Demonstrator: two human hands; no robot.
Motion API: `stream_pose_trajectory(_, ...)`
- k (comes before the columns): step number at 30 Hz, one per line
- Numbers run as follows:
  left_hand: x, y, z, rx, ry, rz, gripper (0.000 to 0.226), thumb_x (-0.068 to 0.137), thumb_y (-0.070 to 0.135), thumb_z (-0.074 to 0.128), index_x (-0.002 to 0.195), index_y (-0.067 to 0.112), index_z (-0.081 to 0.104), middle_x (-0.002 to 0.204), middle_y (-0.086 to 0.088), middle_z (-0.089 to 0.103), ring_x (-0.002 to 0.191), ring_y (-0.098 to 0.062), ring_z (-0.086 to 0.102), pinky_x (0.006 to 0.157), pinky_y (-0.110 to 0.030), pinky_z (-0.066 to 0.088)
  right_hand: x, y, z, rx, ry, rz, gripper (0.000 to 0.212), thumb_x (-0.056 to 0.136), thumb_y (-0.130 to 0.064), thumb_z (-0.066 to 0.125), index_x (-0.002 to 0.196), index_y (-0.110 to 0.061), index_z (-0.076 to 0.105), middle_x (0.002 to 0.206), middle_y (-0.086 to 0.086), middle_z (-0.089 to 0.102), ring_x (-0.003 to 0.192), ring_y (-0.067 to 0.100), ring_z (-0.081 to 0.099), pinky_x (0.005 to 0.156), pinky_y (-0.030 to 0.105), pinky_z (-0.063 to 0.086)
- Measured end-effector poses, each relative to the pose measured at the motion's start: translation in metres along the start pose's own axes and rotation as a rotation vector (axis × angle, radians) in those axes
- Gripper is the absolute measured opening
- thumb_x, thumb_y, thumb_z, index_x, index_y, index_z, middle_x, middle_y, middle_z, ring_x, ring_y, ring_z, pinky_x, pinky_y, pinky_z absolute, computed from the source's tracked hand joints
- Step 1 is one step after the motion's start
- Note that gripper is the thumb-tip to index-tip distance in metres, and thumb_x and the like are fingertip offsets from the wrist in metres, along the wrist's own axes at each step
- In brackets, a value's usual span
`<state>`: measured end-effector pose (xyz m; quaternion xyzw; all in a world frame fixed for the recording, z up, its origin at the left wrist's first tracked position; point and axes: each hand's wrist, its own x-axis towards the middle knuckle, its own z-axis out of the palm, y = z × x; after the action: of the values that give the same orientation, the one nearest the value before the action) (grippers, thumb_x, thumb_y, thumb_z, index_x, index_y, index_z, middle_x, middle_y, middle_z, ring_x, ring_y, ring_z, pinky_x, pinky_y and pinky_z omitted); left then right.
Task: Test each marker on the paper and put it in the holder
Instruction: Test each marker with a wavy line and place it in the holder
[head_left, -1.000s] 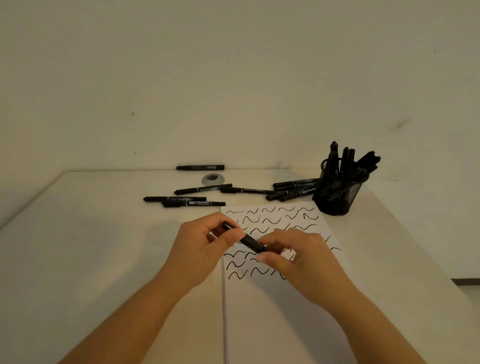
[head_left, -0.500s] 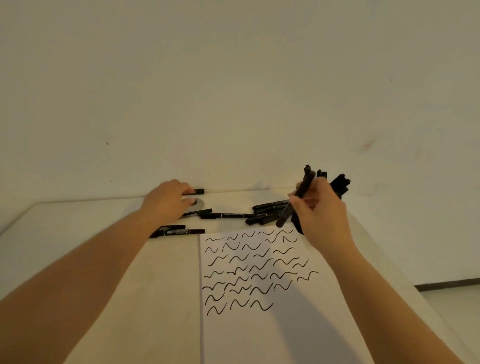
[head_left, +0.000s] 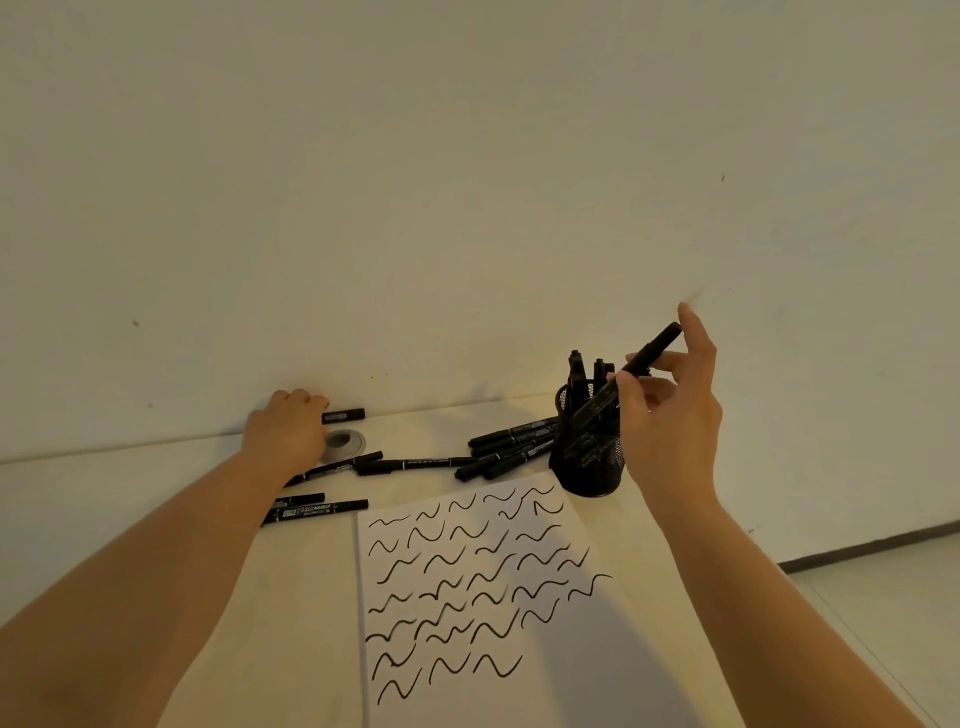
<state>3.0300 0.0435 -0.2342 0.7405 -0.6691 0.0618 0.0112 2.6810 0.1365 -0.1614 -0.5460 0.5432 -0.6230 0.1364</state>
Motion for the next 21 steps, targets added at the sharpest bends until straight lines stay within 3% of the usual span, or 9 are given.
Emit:
stream_pose_trajectory(8, 0.005, 0.002, 0.01, 0.013, 0.094, 0.048, 0.03, 0.091, 0.031, 0.048, 0.118, 0.016, 0.052, 0.117, -0.006, 0.05, 0.107, -0.023, 0.046, 0.077, -0.035, 0.041, 0.002, 0.011, 0.008, 0.034, 0.082, -0.039, 0.063, 0.087, -0.01, 0.058, 0.125, -0.05, 0.028, 0.096, -0.018, 0.058, 0.081, -0.004, 0.062, 0.062, 0.005, 0.045)
stream_pose_trajectory(12, 0.008, 0.005, 0.014, -0.038, 0.096, 0.045, 0.024, 0.091, 0.032, 0.05, 0.11, 0.017, 0.055, 0.11, -0.004, 0.053, 0.101, -0.021, 0.049, 0.074, -0.033, 0.042, -0.001, 0.016, 0.012, -0.09, 0.002, -0.039, 0.062, 0.089, -0.013, 0.057, 0.123, -0.055, 0.028, 0.092, -0.021, 0.056, 0.083, -0.009, 0.059, 0.06, 0.007, 0.044)
stream_pose_trajectory(16, 0.007, 0.007, 0.015, -0.094, 0.111, 0.062, 0.019, 0.091, 0.03, 0.051, 0.104, 0.017, 0.056, 0.104, -0.004, 0.057, 0.093, -0.02, 0.052, 0.07, -0.032, 0.041, -0.004, 0.02, 0.017, -0.189, -0.054, -0.07, 0.057, 0.089, -0.015, 0.057, 0.123, -0.052, 0.03, 0.095, -0.013, 0.061, 0.083, 0.004, 0.059, 0.073, 0.024, 0.046)
stream_pose_trajectory(21, 0.005, 0.013, 0.006, -0.201, 0.206, 0.102, 0.018, 0.093, 0.025, 0.046, 0.105, 0.013, 0.053, 0.097, -0.006, 0.058, 0.075, -0.019, 0.05, 0.061, -0.032, 0.038, -0.005, 0.03, 0.022, -0.375, -0.119, -0.17, 0.043, 0.086, -0.012, 0.06, 0.122, -0.029, 0.044, 0.094, -0.002, 0.067, 0.085, 0.022, 0.058, 0.071, 0.029, 0.039)
